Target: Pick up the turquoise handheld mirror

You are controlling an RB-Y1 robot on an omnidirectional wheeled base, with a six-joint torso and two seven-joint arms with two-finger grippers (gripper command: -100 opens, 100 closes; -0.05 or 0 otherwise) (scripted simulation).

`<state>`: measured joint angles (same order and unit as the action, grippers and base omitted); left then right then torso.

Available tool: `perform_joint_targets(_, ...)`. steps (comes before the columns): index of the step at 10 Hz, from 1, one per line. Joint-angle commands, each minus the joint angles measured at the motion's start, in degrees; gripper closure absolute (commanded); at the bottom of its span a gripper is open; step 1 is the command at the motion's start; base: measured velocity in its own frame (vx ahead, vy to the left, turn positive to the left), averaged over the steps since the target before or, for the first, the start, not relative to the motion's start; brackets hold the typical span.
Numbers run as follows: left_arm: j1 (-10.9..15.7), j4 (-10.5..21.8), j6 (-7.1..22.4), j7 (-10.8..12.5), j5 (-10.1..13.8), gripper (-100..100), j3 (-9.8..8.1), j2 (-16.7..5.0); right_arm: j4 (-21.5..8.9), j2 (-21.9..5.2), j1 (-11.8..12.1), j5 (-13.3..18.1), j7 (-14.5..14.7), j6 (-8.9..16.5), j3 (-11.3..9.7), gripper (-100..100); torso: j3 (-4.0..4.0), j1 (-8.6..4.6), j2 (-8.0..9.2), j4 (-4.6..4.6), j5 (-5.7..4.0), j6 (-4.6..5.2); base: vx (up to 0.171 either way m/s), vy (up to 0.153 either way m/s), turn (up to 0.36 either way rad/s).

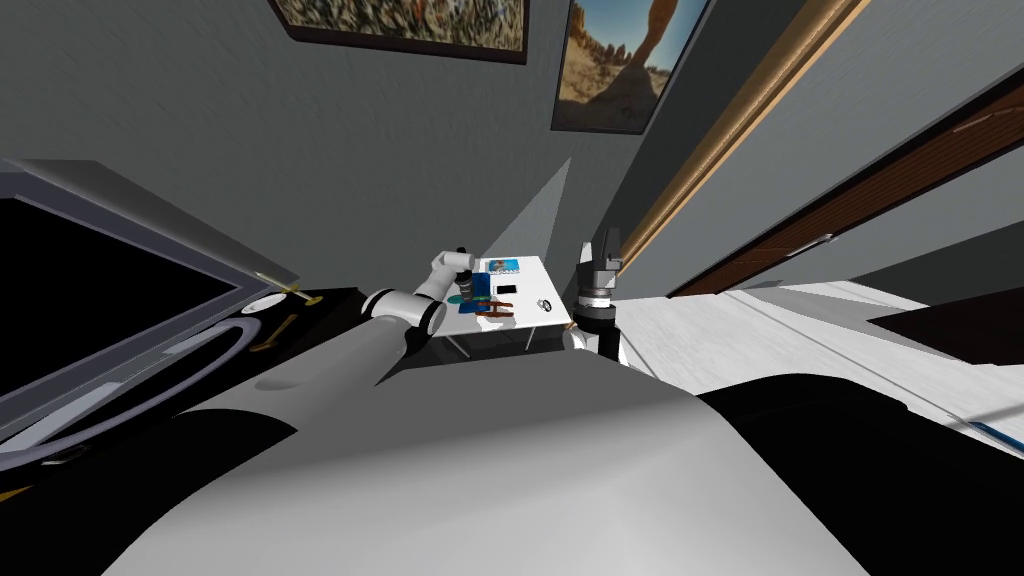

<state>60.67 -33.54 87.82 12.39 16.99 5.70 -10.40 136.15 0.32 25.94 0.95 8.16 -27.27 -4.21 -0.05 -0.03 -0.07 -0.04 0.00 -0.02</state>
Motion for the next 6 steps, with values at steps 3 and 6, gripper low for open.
perform_joint_targets(3, 1.43, -0.25, 1.72, 0.17, 0.44, 100, 0.02, -0.28, 0.00, 0.00, 0.00, 0.00, 0.00, 0.00, 0.00, 0, 0.00, 0.00, 0.00, 0.00, 0.00, 0.00, -0.003, 0.001, 0.003)
perform_joint_targets(6, 1.82, -0.01, 1.85, 0.23, 0.50, 0, 0.04, -0.25, 0.00, 0.00, 0.00, 0.00, 0.00, 0.00, 0.00, 0, 0.03, 0.00, 0.04, 0.01, 0.00, -0.01, -0.004, 0.002, 0.003)
